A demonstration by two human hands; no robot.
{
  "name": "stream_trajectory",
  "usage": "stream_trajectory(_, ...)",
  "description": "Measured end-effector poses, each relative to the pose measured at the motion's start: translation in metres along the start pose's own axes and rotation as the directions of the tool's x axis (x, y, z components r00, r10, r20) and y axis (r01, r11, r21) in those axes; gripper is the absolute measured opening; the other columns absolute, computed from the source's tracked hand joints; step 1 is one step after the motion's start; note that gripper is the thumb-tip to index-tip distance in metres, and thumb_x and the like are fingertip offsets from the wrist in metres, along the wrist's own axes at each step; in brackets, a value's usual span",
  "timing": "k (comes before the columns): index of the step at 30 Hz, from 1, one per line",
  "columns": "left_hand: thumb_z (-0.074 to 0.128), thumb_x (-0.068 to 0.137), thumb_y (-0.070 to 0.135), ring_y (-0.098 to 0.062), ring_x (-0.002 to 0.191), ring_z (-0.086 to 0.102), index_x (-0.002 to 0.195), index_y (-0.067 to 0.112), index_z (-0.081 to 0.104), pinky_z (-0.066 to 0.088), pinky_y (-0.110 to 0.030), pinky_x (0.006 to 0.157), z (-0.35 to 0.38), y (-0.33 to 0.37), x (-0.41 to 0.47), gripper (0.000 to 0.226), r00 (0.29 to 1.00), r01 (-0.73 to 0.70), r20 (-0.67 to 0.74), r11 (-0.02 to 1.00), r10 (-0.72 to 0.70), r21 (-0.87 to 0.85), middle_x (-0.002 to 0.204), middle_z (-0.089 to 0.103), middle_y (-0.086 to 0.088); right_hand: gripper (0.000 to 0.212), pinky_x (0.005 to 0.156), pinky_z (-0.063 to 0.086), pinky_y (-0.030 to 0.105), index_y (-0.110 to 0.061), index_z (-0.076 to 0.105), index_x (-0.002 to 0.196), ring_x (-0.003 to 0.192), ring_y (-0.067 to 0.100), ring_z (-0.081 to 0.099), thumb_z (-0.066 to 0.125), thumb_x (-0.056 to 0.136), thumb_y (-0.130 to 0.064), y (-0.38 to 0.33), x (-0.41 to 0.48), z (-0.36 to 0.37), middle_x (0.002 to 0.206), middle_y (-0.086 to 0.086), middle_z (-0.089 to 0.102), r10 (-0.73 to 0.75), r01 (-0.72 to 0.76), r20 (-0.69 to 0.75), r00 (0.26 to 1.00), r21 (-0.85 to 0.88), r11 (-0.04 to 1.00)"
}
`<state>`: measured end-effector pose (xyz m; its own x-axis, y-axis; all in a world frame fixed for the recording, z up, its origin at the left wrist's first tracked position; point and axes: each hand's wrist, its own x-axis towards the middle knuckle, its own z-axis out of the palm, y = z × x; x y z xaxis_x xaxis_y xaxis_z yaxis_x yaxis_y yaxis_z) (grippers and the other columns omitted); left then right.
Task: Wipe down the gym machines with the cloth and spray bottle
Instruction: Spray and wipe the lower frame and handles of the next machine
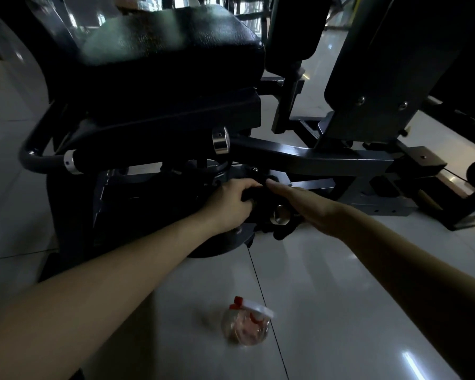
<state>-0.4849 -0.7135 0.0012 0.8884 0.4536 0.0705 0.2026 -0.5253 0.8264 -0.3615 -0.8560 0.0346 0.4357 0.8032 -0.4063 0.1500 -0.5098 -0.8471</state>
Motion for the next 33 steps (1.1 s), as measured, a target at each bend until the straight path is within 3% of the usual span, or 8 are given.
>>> stream_trajectory(5,0.054,0.097,0.007,-0.004,0.086,0.063,0.110,0.022,0.072,0.045,-0.006,0.068,-0.014,0.005,0.001,0.027,0.985,0.020,-0.172,0.995,-0.004,0.093,0.095,0.067,0.010,0.020,0.077,0.055,0.031,-0.012,0.061,0.117,0.099,0.024,0.066,0.055,0.099,-0.019,0.008,-0.001,-0.016,0.116,0.015,0.065,0.001,0.018,-0.112,0.994,0.168,0.986)
stream_trajectory(13,0.043,0.082,0.007,-0.015,0.054,0.046,0.059,0.007,0.048,0.035,-0.027,0.055,-0.040,0.011,-0.022,0.024,0.972,0.095,-0.158,0.907,-0.174,-0.410,0.055,0.044,-0.004,0.024,0.050,0.051,0.022,0.002,0.063,0.115,0.071,0.019,0.064,0.048,0.096,-0.002,0.013,-0.005,-0.046,0.097,0.019,0.064,-0.045,0.227,-0.437,0.898,0.373,0.900)
stream_trajectory(16,0.050,0.090,0.008,-0.021,0.059,0.047,0.061,0.009,0.054,0.037,-0.031,0.059,-0.034,0.008,-0.025,0.030,0.982,0.106,0.143,0.986,-0.125,0.131,0.060,0.046,-0.008,0.016,0.055,0.054,0.029,-0.004,0.065,0.095,0.069,0.022,0.064,0.050,0.098,-0.006,0.017,-0.008,-0.041,0.088,0.016,0.064,-0.024,0.103,-0.345,0.938,0.213,0.972)
stream_trajectory(20,0.062,0.089,0.021,-0.020,0.069,0.058,0.069,0.015,0.064,0.046,-0.034,0.065,-0.025,-0.008,-0.028,0.021,0.761,0.272,0.425,0.836,-0.490,0.477,0.073,0.062,-0.004,0.015,0.078,0.061,0.047,-0.009,0.067,0.109,0.085,0.033,0.074,0.060,0.097,-0.014,0.031,-0.006,-0.024,0.097,0.018,0.073,0.153,-0.156,-0.081,0.985,-0.026,0.987)
stream_trajectory(23,0.057,0.096,0.040,-0.025,0.078,0.072,0.093,0.012,0.072,0.059,-0.040,0.079,-0.013,0.000,-0.021,0.033,0.797,0.560,0.240,0.827,-0.554,0.048,0.089,0.075,-0.011,0.020,0.082,0.060,0.042,-0.010,0.066,0.116,0.094,0.029,0.072,0.060,0.097,-0.012,0.031,-0.005,-0.018,0.105,0.016,0.073,0.201,-0.202,0.057,0.978,0.010,0.979)
stream_trajectory(26,0.053,0.095,0.061,-0.036,0.099,0.071,0.113,0.011,0.068,0.059,-0.046,0.084,0.005,0.018,-0.011,0.055,0.645,0.764,0.421,0.515,-0.638,-0.390,0.108,0.074,-0.017,0.022,0.091,0.057,0.044,-0.010,0.066,0.118,0.100,0.026,0.068,0.059,0.097,-0.010,0.029,-0.002,-0.018,0.111,0.014,0.071,0.186,-0.194,0.092,0.978,0.083,0.977)
stream_trajectory(29,0.065,0.089,0.056,-0.031,0.090,0.071,0.105,0.015,0.072,0.058,-0.043,0.083,0.032,0.039,-0.004,0.045,0.575,0.793,0.558,0.240,-0.598,-0.560,0.100,0.075,-0.012,0.025,0.095,0.053,0.038,-0.017,0.063,0.121,0.104,0.019,0.063,0.061,0.096,-0.013,0.027,0.000,-0.014,0.111,0.006,0.067,0.099,-0.087,0.035,0.994,-0.259,0.962)
stream_trajectory(33,0.067,0.092,0.030,-0.028,0.078,0.068,0.103,0.014,0.068,0.061,-0.038,0.066,0.059,0.059,0.010,0.019,0.537,0.722,0.417,0.144,-0.733,-0.677,0.090,0.071,-0.012,0.021,0.081,0.049,0.025,-0.018,0.061,0.116,0.094,0.016,0.063,0.060,0.095,-0.014,0.026,-0.005,-0.008,0.104,0.002,0.066,-0.235,0.180,-0.018,0.972,-0.586,0.790)
